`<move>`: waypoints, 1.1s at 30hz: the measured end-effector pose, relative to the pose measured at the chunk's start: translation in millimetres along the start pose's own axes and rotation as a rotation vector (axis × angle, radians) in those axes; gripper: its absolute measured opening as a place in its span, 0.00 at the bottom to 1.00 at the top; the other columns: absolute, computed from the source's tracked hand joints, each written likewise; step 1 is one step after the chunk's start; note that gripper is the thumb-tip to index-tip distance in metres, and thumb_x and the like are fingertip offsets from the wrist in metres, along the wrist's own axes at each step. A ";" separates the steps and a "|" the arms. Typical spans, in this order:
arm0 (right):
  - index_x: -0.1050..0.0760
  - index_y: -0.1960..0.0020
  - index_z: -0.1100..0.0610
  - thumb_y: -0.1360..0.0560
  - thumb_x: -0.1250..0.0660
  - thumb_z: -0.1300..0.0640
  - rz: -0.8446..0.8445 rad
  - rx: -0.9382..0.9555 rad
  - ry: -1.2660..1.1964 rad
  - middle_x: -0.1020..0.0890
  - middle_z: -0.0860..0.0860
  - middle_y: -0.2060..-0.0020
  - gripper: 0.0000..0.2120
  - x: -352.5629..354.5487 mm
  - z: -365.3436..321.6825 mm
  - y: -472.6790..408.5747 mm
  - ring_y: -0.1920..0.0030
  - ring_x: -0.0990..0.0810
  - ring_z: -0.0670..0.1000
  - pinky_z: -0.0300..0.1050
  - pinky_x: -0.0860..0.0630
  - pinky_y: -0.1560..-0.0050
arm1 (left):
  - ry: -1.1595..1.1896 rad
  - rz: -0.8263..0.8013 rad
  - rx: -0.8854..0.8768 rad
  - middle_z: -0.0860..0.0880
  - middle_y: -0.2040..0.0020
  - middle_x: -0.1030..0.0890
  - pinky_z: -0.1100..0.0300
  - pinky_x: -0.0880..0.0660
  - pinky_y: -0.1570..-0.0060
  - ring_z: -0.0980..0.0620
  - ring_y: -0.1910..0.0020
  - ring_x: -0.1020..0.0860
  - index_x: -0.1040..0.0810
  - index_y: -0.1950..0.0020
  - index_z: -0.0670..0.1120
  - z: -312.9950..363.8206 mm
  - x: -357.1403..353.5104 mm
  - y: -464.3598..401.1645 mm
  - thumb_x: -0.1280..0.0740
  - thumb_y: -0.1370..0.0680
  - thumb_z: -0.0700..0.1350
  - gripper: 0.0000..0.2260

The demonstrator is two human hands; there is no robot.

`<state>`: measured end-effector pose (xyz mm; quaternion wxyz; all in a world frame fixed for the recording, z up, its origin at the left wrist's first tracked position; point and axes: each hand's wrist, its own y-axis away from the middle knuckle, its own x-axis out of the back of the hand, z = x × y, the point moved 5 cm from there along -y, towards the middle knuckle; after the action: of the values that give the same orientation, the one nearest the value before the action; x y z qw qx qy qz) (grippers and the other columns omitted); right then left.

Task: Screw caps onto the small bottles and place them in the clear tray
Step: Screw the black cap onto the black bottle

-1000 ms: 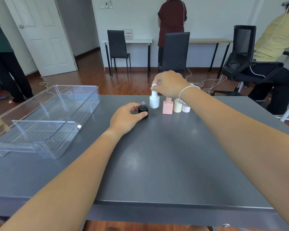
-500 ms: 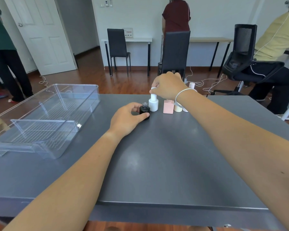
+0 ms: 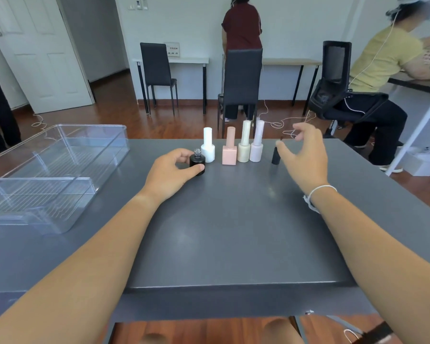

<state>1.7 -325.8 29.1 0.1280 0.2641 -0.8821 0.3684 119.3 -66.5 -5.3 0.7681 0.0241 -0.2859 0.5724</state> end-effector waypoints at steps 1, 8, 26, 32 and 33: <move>0.33 0.37 0.53 0.29 0.33 0.48 -0.050 -0.075 0.036 0.28 0.51 0.47 0.23 -3.2 12.1 -0.3 0.45 0.27 0.51 0.51 0.30 0.40 | -0.003 0.002 -0.007 0.65 0.58 0.23 0.70 0.34 0.59 0.74 0.64 0.28 0.25 0.60 0.65 0.6 0.0 0.7 0.27 0.32 0.52 0.09; 0.31 0.35 0.53 0.31 0.33 0.40 -0.288 -0.283 0.143 0.27 0.53 0.39 0.29 -27.1 36.5 -4.0 0.40 0.26 0.55 0.56 0.32 0.35 | -0.028 0.003 -0.037 0.63 0.58 0.23 0.68 0.33 0.62 0.59 0.68 0.29 0.25 0.58 0.64 0.9 0.7 1.1 0.27 0.32 0.52 0.10; 0.25 0.50 0.47 0.26 0.35 0.53 -0.363 -0.091 -0.267 0.22 0.40 0.62 0.06 -32.8 -15.7 12.2 0.62 0.25 0.40 0.33 0.29 0.63 | -0.020 -0.012 -0.104 0.61 0.55 0.22 0.67 0.33 0.64 0.59 0.73 0.32 0.24 0.55 0.64 4.3 -1.8 1.0 0.27 0.32 0.50 0.11; 0.28 0.35 0.52 0.22 0.42 0.57 -0.598 0.211 -0.203 0.29 0.47 0.61 0.15 -54.2 -51.4 39.8 0.57 0.29 0.50 0.27 0.35 0.53 | -0.040 -0.005 -0.170 0.57 0.53 0.24 0.73 0.32 0.65 0.59 0.72 0.33 0.23 0.51 0.61 7.2 -1.6 1.9 0.26 0.33 0.47 0.14; 0.28 0.35 0.52 0.22 0.41 0.58 -0.605 0.227 -0.196 0.30 0.48 0.61 0.16 -55.2 -53.1 40.9 0.57 0.30 0.51 0.26 0.36 0.53 | -0.044 -0.005 -0.173 0.57 0.53 0.24 0.73 0.32 0.65 0.58 0.71 0.33 0.23 0.50 0.60 6.9 -1.8 1.7 0.26 0.33 0.47 0.14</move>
<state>26.1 -243.0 19.0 0.1158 0.5608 -0.7251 0.3825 114.6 -70.0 -0.9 0.7622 -0.0292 -0.3511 0.5431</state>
